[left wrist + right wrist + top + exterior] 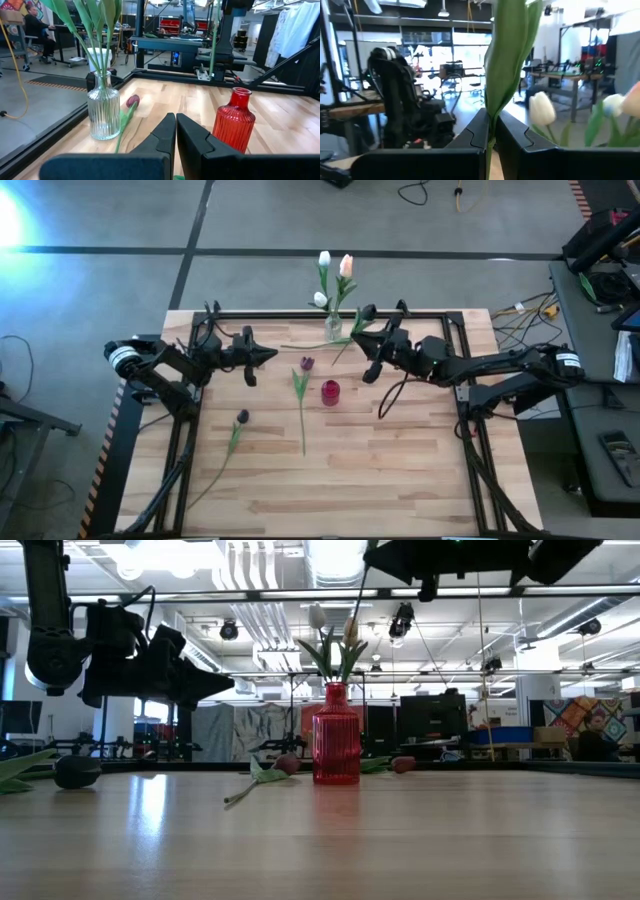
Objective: Sort flowers into vase by color
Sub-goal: Put the right black flower into the red vase
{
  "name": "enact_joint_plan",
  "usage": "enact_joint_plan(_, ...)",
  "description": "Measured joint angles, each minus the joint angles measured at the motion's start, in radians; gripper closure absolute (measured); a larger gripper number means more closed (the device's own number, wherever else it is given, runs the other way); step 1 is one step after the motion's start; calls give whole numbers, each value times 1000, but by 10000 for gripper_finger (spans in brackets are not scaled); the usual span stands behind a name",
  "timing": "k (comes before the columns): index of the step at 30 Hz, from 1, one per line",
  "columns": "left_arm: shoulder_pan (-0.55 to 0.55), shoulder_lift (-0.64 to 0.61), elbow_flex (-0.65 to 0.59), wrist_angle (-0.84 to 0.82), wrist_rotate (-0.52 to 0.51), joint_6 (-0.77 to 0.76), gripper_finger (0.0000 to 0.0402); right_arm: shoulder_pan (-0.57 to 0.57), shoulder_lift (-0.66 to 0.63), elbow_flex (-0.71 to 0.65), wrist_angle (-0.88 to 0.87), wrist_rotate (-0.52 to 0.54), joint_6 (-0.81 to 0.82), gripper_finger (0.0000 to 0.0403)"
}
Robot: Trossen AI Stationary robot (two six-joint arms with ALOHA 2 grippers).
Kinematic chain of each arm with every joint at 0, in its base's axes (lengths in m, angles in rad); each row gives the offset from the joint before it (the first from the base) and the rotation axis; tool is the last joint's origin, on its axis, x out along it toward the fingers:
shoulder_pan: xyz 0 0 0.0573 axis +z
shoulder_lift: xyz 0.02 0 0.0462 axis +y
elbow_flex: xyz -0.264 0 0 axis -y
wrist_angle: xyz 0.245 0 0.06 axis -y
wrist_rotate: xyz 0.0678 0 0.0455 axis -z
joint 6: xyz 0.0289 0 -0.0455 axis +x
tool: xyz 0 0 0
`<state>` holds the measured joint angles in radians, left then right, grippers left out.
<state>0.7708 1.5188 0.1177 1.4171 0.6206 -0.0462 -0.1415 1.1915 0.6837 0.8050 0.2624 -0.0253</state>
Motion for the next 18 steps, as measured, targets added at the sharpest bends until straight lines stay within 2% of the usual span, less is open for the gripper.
enact_joint_plan(5,-6,0,0,-7,0,0,402,24,0,44,-92,3,63,386)
enact_joint_plan(11,-13,0,-1,-8,0,0,402,75,0,48,-98,2,82,386)
enact_joint_plan(18,-17,0,-1,-8,0,0,402,89,1,48,-138,50,83,386)
